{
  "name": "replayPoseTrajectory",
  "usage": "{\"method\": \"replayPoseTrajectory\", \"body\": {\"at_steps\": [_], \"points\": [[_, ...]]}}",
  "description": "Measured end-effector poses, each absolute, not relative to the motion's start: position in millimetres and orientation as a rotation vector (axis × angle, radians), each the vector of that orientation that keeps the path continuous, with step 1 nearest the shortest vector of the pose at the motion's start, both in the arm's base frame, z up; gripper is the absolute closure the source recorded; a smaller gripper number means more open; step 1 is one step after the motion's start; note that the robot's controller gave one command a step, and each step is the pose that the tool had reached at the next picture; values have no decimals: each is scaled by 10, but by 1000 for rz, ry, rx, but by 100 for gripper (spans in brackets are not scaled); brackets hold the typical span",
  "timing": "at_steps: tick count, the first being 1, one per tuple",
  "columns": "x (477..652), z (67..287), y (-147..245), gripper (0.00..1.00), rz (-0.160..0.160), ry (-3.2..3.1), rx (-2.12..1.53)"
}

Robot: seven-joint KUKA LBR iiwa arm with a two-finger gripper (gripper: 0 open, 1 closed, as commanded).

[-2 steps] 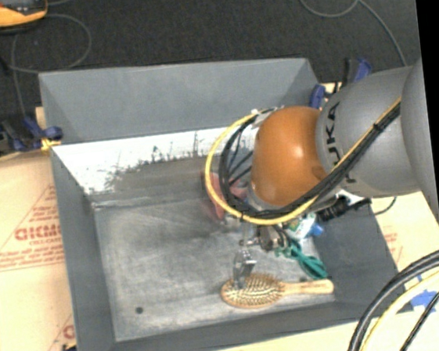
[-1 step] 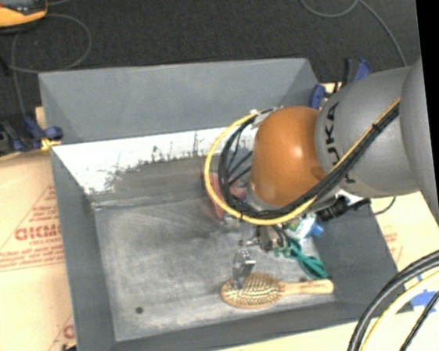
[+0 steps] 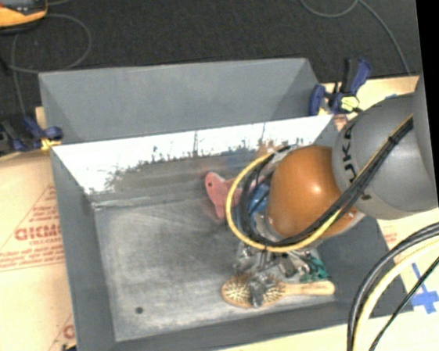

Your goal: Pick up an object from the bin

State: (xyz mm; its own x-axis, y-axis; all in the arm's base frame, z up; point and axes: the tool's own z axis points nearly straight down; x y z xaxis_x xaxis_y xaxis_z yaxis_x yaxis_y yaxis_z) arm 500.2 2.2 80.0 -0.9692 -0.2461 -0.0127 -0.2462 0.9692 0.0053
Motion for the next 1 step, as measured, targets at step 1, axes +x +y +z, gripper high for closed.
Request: {"method": "replayPoseTrajectory", "body": {"at_steps": [1], "points": [[5002, 801, 23, 100, 11, 3105, -387]]}}
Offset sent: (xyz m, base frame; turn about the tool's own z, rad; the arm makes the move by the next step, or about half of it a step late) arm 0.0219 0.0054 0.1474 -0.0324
